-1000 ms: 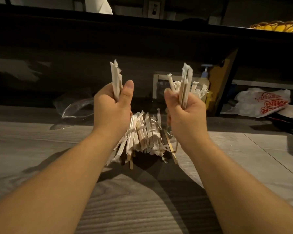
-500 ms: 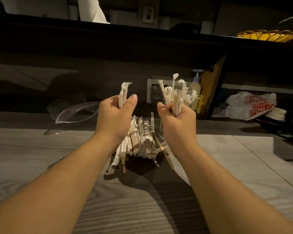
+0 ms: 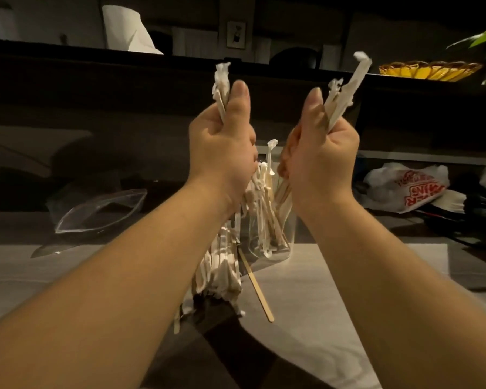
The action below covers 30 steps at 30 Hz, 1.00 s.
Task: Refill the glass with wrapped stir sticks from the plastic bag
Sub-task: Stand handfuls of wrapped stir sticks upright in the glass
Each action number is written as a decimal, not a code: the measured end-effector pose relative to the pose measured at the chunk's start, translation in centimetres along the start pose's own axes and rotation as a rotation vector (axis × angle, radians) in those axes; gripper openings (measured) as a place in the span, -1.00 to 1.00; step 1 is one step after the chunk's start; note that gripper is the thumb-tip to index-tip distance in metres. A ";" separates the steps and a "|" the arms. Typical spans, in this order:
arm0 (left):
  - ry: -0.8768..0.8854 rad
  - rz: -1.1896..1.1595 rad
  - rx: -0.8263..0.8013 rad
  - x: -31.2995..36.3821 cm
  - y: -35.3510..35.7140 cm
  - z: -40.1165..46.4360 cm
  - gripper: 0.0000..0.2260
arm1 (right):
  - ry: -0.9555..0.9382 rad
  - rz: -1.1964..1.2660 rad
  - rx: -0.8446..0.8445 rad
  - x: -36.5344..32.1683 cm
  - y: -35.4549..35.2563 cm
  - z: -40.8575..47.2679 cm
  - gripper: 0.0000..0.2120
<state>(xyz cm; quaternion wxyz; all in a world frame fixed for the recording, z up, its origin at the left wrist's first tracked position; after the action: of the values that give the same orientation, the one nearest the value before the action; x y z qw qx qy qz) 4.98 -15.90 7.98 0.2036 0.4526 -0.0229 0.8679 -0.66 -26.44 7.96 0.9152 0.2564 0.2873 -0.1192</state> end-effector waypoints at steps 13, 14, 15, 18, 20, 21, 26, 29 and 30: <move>0.163 0.259 0.124 -4.8 2.5 2.3 -0.68 | -0.063 -0.286 -0.031 5.3 -4.2 1.0 -0.56; 0.184 0.315 0.125 -4.8 2.6 2.2 -0.75 | -0.032 -0.300 -0.031 5.6 -4.8 0.7 -0.57; 0.215 0.366 0.125 -4.8 2.6 2.3 -0.83 | -0.004 -0.314 -0.033 5.9 -5.2 0.5 -0.58; 0.307 0.444 0.112 -4.5 2.5 2.3 -0.81 | 0.086 -0.324 -0.054 6.6 -5.8 0.2 -0.62; 0.403 0.526 0.171 -4.1 1.9 2.2 -0.71 | 0.135 -0.330 -0.088 6.9 -5.7 0.0 -0.63; 0.451 0.606 0.194 -4.0 1.7 2.1 -0.71 | 0.147 -0.330 -0.107 7.0 -5.6 -0.1 -0.64; 0.406 0.942 0.055 -5.9 1.5 1.8 -0.78 | 0.014 -0.326 -0.181 6.4 -5.0 -0.2 -0.62; 0.280 0.836 -0.102 -7.7 1.4 1.6 -0.72 | 0.047 -0.363 -0.165 7.0 -5.3 -0.2 -0.65; 0.252 0.794 -0.150 -8.1 1.4 1.5 -0.69 | 0.058 -0.363 -0.170 7.2 -5.4 -0.3 -0.67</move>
<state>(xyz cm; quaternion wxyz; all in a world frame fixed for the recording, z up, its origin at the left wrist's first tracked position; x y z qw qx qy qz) 9.76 -20.22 2.63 -0.1130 0.2830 -0.2337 0.9233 3.04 -31.29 1.37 0.8885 0.1257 0.3638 -0.2500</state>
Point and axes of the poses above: each hand's wrist, its own z-axis towards the middle knuckle, its own y-axis out of the palm, x = y × z, the point moved 3 cm from there along z, towards the middle knuckle, and after that the axes turned 12 degrees about z, right-handed, at the moved point
